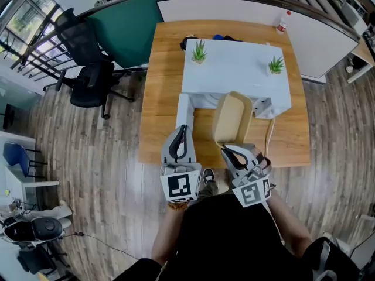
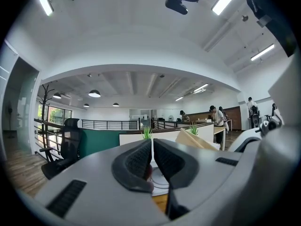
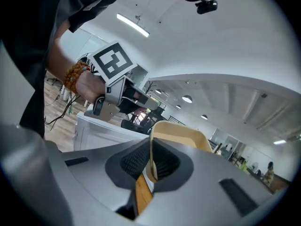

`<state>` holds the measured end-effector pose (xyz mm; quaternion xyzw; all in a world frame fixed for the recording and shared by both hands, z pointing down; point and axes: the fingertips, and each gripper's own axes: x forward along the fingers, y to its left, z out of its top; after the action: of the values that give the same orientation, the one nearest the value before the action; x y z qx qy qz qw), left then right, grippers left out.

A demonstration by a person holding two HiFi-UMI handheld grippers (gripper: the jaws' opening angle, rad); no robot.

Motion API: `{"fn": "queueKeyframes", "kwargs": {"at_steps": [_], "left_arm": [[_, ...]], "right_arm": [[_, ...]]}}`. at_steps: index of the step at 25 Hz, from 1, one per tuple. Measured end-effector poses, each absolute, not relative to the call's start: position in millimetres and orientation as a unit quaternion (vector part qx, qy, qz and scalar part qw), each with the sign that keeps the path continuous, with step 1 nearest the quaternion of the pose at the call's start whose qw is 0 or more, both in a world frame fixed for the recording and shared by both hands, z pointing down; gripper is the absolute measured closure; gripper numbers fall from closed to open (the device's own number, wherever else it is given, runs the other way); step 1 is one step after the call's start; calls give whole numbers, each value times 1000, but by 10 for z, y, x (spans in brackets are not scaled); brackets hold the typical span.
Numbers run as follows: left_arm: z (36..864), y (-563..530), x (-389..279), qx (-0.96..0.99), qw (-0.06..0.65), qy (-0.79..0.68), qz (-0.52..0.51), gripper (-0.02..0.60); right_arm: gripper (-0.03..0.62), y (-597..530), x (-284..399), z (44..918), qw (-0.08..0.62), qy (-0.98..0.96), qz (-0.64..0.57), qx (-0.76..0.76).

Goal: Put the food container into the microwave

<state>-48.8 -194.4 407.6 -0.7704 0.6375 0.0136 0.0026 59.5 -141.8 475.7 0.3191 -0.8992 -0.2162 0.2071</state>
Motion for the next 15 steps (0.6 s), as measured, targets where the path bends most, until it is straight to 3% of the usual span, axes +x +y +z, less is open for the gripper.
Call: {"fn": "queueKeyframes", "kwargs": {"at_steps": [15], "left_arm": [[4148, -1886, -149, -781, -7, 625, 16, 551]], "right_arm": [[573, -1379, 662, 5136, 248, -906, -218, 265]]}}
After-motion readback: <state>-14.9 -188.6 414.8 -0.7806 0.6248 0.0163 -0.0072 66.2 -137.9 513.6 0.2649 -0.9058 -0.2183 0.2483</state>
